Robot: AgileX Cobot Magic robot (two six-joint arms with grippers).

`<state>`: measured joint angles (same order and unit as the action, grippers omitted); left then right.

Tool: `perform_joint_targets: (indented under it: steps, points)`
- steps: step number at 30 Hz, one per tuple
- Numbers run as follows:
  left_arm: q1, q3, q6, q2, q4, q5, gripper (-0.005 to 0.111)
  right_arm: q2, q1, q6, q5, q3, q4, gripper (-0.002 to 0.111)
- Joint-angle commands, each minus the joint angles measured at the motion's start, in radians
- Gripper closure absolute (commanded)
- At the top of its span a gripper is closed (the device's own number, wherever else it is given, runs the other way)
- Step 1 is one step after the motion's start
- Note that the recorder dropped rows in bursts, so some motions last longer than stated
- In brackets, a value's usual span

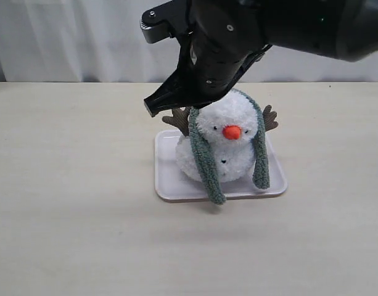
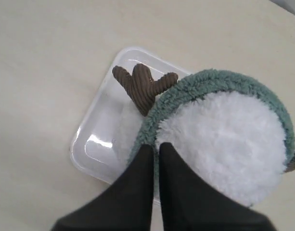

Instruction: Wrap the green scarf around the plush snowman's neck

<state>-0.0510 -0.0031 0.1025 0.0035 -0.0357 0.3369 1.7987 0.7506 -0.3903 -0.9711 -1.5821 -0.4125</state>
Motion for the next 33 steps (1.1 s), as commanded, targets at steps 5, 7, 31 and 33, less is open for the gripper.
perform_joint_targets:
  steps: [5,7,31,33]
  points:
    - [-0.007,0.003,0.001,-0.004,0.0,-0.015,0.107,0.17,-0.009,0.031,-0.154,-0.2,-0.051,0.104]
    - [-0.007,0.003,0.001,-0.004,0.0,-0.015,0.107,0.188,-0.009,0.006,-0.154,-0.21,-0.113,0.104]
    - [-0.007,0.003,0.001,-0.004,-0.002,-0.012,0.107,0.257,-0.067,-0.022,-0.072,-0.206,-0.103,0.104]
    - [-0.007,0.003,0.001,-0.004,-0.002,-0.012,0.107,0.269,-0.067,-0.022,-0.072,-0.206,-0.103,0.104]
